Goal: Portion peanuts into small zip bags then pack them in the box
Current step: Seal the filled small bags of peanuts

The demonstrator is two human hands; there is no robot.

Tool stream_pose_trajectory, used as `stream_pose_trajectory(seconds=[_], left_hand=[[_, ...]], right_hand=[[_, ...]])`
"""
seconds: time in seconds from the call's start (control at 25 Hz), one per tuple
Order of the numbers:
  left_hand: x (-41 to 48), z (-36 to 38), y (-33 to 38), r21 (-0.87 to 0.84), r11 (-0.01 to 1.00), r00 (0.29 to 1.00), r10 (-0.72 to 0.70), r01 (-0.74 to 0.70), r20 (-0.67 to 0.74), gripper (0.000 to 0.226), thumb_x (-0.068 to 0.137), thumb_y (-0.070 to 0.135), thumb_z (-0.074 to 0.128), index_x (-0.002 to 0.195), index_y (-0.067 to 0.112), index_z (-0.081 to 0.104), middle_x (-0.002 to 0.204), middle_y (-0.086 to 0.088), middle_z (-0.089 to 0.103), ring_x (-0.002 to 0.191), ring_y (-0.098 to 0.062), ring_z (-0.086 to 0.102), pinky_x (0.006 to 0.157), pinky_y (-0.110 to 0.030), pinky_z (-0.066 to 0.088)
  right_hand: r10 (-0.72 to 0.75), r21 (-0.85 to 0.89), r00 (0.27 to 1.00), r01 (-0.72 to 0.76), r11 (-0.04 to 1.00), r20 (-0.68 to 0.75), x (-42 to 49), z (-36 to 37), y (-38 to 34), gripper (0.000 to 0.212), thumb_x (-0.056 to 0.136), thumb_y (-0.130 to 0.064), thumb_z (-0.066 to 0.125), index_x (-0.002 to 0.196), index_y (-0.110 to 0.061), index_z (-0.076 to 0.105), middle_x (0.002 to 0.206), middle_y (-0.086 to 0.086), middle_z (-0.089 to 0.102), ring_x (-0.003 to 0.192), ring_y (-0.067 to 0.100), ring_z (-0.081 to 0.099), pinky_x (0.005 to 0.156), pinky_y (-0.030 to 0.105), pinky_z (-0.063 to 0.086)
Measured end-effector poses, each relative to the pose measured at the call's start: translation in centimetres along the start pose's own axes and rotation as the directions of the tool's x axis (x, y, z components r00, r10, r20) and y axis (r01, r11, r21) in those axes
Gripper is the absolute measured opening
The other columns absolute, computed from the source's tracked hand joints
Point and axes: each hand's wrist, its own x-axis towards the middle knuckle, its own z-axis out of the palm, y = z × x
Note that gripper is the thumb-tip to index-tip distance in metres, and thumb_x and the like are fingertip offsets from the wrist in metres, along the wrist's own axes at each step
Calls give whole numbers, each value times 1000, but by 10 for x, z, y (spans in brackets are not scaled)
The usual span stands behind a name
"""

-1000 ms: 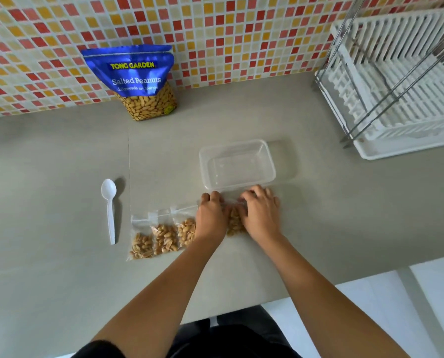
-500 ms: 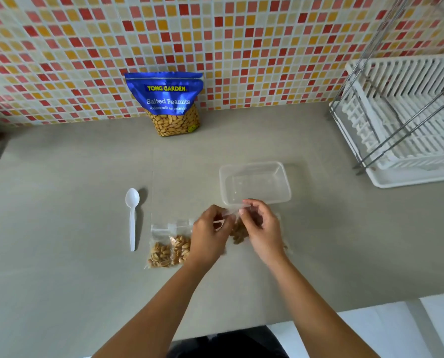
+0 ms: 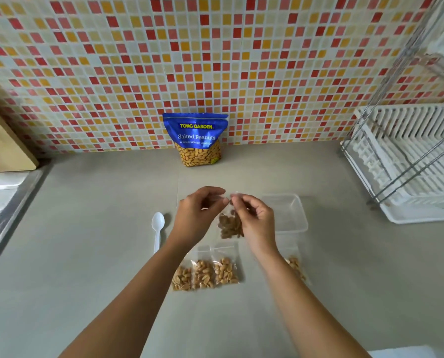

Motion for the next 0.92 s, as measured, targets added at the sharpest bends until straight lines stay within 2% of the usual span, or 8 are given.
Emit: stream_pose_trajectory(seconds=[0.16, 0.28, 0.36, 0.48, 0.6, 0.68, 0.84, 0.92], left_hand=[[10, -14, 6, 196, 970, 990, 144, -143, 8, 8, 83, 19, 68, 89, 16, 73, 67, 12, 64, 61, -7, 59, 62, -13, 46], [12, -18, 12, 254, 950, 983, 179, -183, 37, 5, 84, 19, 66, 85, 18, 71, 66, 16, 61, 63, -5, 59, 59, -7, 41], [14, -20, 18, 262, 948, 984, 173, -181, 54, 5, 85, 21, 65, 85, 19, 70, 69, 16, 62, 63, -3, 59, 58, -4, 40], [17, -21, 22, 314, 930, 981, 172, -190, 85, 8, 87, 22, 62, 85, 21, 69, 75, 11, 63, 63, -6, 60, 57, -7, 41], [16, -15, 22, 449, 860, 970, 226, -243, 92, 13, 91, 22, 55, 92, 14, 66, 86, 2, 64, 76, -18, 60, 68, -31, 49], [15, -15, 23, 525, 814, 965, 257, -248, 56, 17, 93, 26, 51, 95, 15, 63, 95, 1, 64, 83, -23, 60, 67, -33, 46], [16, -23, 20, 641, 722, 949, 312, -262, 37, 21, 95, 31, 47, 100, 16, 61, 104, 1, 63, 83, -26, 61, 62, -29, 38], [16, -28, 17, 670, 693, 946, 321, -268, 46, 22, 96, 31, 45, 100, 15, 60, 104, 1, 63, 82, -27, 61, 61, -29, 37]], right_hand=[[9, 17, 1000, -9, 1000, 1, -1, 11, -8, 17, 86, -26, 64, 98, -17, 71, 93, -2, 74, 87, 9, 68, 80, 22, 54], [49, 73, 997, -45, 996, -53, -1, 16, -10, 12, 86, -26, 64, 93, -19, 70, 89, 2, 74, 84, 18, 70, 81, 33, 56], [41, 71, 997, -37, 997, -59, 0, 17, -13, 7, 86, -26, 65, 87, -21, 69, 84, 2, 73, 80, 22, 69, 79, 36, 56], [-31, -21, 999, 31, 999, -29, 0, 18, -19, 5, 86, -26, 65, 83, -23, 67, 79, 0, 71, 76, 21, 69, 72, 30, 54], [-104, -130, 992, 93, 987, -76, -2, 20, -26, 6, 88, -20, 62, 84, -17, 65, 73, -6, 66, 61, 1, 62, 60, 15, 47], [-157, -205, 980, 130, 970, -121, -1, 22, -30, 6, 89, -19, 61, 85, -17, 64, 72, -11, 63, 60, -4, 59, 57, 10, 44], [-208, -272, 964, 159, 949, -164, 3, 26, -33, 7, 89, -23, 61, 86, -18, 65, 74, -12, 64, 68, 6, 62, 65, 21, 50], [-223, -295, 961, 169, 941, -163, 4, 25, -33, 9, 89, -25, 61, 87, -17, 66, 76, -10, 65, 70, 9, 62, 66, 22, 50]])
